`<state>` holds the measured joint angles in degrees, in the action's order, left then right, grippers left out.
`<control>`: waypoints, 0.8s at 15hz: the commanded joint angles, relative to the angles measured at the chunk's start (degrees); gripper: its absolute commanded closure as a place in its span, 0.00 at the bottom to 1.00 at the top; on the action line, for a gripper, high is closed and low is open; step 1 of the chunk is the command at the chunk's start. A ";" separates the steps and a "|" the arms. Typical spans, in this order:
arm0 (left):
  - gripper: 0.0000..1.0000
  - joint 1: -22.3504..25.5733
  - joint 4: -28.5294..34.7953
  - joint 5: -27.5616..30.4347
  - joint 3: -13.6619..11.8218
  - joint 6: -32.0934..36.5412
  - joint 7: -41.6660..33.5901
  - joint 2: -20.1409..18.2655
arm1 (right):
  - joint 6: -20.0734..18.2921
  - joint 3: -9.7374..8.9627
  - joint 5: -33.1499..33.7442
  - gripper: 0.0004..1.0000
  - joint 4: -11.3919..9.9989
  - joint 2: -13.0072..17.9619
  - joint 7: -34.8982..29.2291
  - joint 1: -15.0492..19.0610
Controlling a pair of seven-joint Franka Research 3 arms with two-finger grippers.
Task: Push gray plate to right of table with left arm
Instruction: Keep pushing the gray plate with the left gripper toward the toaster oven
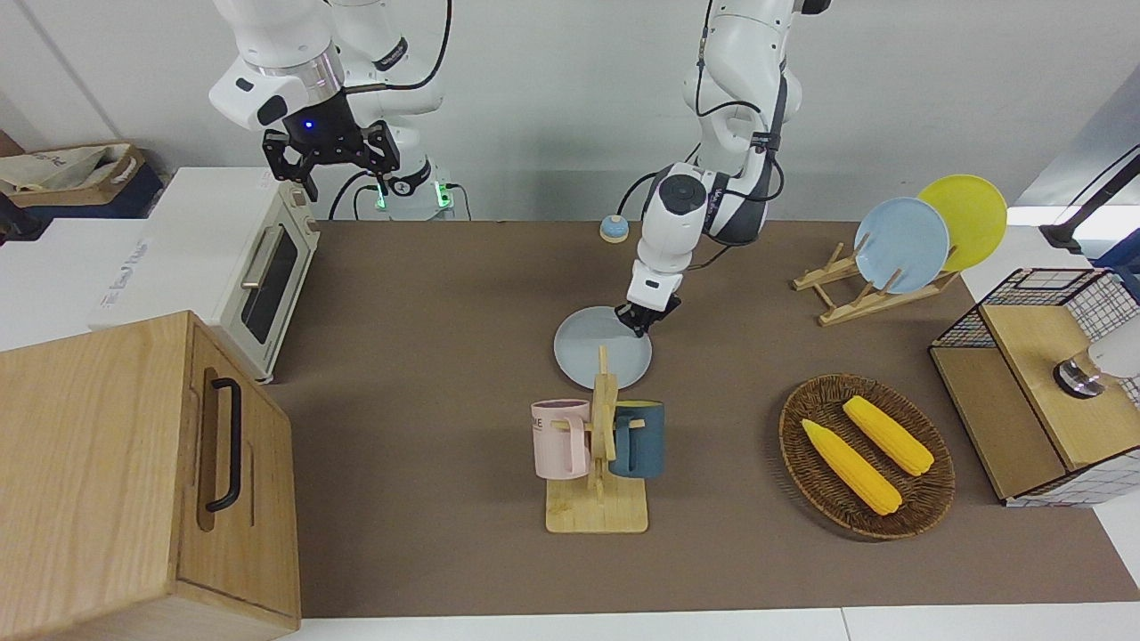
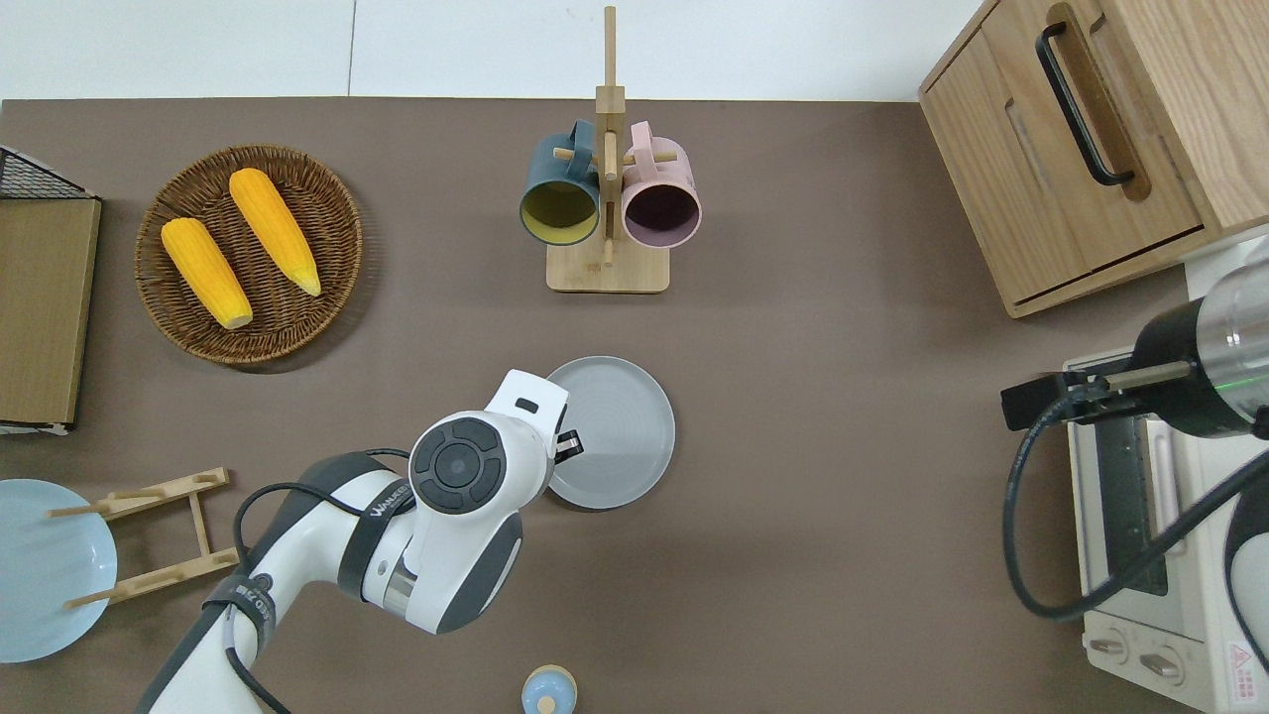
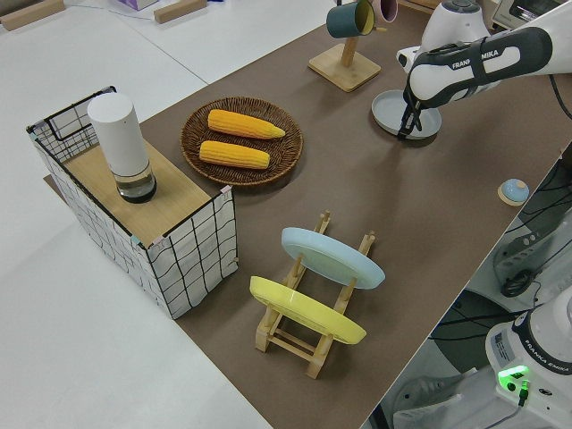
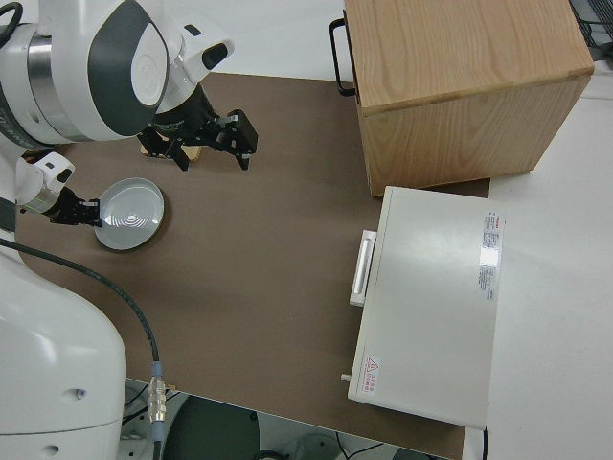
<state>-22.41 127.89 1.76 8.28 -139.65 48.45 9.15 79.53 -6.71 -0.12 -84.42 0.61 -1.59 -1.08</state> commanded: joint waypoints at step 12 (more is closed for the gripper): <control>1.00 -11.86 -10.02 -1.41 -0.55 6.76 17.72 5.70 | -0.69 -0.76 -0.59 0.02 0.22 0.36 -0.08 1.16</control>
<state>-31.84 121.08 1.58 8.33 -134.92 62.29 12.55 79.53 -6.71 -0.12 -84.42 0.61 -1.59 -1.08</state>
